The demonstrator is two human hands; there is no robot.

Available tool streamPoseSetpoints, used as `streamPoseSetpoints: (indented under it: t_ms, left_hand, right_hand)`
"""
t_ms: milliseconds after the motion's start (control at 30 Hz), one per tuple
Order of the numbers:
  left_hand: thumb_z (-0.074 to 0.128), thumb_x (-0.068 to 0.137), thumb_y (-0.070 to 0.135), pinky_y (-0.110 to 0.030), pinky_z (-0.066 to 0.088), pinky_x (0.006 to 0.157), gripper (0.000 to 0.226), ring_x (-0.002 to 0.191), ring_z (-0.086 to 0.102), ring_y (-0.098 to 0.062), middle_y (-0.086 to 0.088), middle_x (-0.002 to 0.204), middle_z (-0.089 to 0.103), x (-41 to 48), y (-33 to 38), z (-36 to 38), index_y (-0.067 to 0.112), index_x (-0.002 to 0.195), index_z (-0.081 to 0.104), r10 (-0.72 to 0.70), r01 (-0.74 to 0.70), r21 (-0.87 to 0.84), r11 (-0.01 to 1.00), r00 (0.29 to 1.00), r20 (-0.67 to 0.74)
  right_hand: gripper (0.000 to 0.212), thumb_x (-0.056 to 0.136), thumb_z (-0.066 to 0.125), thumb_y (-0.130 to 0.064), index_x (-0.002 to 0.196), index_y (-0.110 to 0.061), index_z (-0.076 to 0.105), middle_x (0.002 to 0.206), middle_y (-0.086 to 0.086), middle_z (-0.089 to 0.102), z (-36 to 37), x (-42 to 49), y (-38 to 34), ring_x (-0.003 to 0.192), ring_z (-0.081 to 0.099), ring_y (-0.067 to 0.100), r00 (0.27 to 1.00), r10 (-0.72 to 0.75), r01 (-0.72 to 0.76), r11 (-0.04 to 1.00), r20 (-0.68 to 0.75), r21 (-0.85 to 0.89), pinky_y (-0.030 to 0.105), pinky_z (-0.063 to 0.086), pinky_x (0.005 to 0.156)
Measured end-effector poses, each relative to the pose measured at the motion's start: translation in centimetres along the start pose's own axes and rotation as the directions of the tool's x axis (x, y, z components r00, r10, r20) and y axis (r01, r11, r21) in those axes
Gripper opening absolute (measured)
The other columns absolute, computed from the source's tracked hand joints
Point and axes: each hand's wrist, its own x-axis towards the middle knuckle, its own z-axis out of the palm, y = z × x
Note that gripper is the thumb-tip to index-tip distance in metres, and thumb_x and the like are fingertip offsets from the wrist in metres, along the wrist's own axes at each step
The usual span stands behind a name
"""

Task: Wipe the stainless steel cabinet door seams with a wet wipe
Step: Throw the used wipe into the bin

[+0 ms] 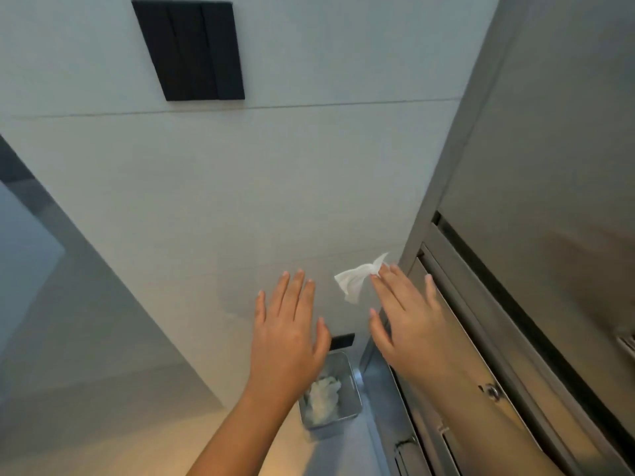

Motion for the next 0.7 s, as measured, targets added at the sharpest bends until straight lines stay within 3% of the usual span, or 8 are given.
streamPoseSetpoints:
  t_ms: [233,333,433,600,700]
  left_hand:
    - [0.04,0.08,0.026,-0.056,0.039,0.094,0.049,0.12,0.052,-0.033,-0.016,0.128,0.056,0.5,-1.4,4.4,0.001,0.117,0.061,-0.056,0.055,0.023,0.998,0.996,0.072]
    - [0.043,0.08,0.025,-0.055,0.038,0.095,0.048,0.12,0.051,-0.032,-0.015,0.127,0.057,0.5,-2.8,7.0,0.001,0.118,0.06,-0.081,0.08,0.009,0.997,0.991,0.111]
    - [0.052,0.077,0.022,-0.057,0.038,0.094,0.046,0.119,0.052,-0.033,-0.015,0.127,0.057,-0.1,-4.3,10.2,0.001,0.117,0.061,-0.109,0.107,0.021,0.994,0.981,0.158]
    - [0.076,0.067,0.012,-0.061,0.038,0.091,0.052,0.117,0.053,-0.037,-0.018,0.125,0.057,-2.1,-6.7,15.4,-0.001,0.115,0.061,-0.161,0.158,0.032,0.987,0.956,0.245]
    - [0.068,0.07,0.015,-0.06,0.04,0.089,0.047,0.116,0.054,-0.037,-0.017,0.124,0.058,-3.1,-7.7,18.0,-0.001,0.114,0.063,-0.135,0.129,0.041,0.991,0.954,0.266]
  right_hand:
    - [0.046,0.082,0.039,-0.024,0.109,0.003,0.065,0.117,0.019,0.063,6.3,0.6,1.8,0.108,0.061,0.033,0.988,-0.017,0.005,0.997,0.153,0.076,0.065,0.039,0.088]
    - [0.037,0.077,0.058,-0.015,0.107,0.005,0.066,0.115,0.02,0.064,9.3,0.2,2.1,0.105,0.062,0.035,0.984,0.003,-0.015,0.997,0.176,0.069,0.065,0.04,0.087]
    - [0.044,0.064,0.08,-0.007,0.104,0.005,0.066,0.112,0.02,0.065,12.5,-0.6,2.0,0.102,0.064,0.035,0.973,0.035,-0.052,0.996,0.228,0.066,0.066,0.041,0.084]
    - [0.046,0.055,0.087,-0.011,0.095,0.002,0.07,0.102,0.018,0.069,18.6,-3.5,2.1,0.094,0.067,0.032,0.941,0.019,-0.042,0.997,0.339,0.06,0.063,0.046,0.077]
    - [0.046,0.054,0.088,-0.014,0.094,0.0,0.071,0.101,0.016,0.07,22.5,-5.8,2.5,0.092,0.068,0.03,0.911,0.008,-0.039,0.997,0.413,0.067,0.061,0.048,0.076]
